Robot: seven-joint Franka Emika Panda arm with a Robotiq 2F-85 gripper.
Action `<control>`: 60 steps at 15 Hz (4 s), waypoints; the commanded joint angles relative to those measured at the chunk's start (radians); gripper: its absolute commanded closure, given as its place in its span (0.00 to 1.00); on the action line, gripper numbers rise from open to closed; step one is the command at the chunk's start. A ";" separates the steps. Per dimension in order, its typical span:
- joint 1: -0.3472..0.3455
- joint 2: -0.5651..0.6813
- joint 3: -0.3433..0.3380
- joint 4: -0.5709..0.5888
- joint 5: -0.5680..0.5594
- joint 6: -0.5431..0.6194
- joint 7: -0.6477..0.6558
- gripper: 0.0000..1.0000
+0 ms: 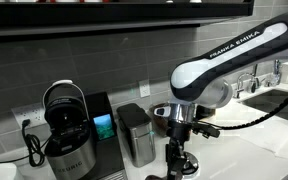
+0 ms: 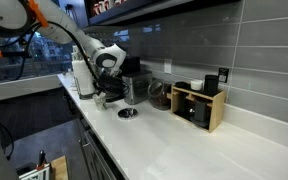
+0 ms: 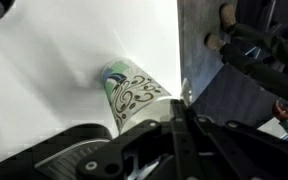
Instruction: Use the spoon to put some contents of the jar in the cup
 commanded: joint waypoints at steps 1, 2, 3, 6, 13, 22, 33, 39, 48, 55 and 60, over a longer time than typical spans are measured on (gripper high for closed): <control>0.011 -0.054 0.010 -0.057 -0.052 0.064 -0.011 0.99; 0.013 -0.061 0.012 -0.063 -0.065 0.077 -0.009 0.99; 0.015 -0.068 0.013 -0.071 -0.079 0.088 -0.008 0.99; 0.020 -0.087 0.018 -0.091 -0.099 0.131 -0.010 0.99; 0.038 -0.142 0.029 -0.138 -0.144 0.204 -0.079 0.99; 0.063 -0.188 0.027 -0.177 -0.198 0.263 -0.107 0.99; 0.081 -0.212 0.028 -0.234 -0.259 0.385 -0.091 0.99; 0.088 -0.252 0.027 -0.271 -0.311 0.435 -0.074 0.99; 0.117 -0.269 0.018 -0.286 -0.308 0.479 -0.097 0.99; 0.129 -0.293 -0.020 -0.249 -0.143 0.427 -0.127 0.99; 0.090 -0.346 -0.056 -0.254 -0.138 0.282 0.038 0.99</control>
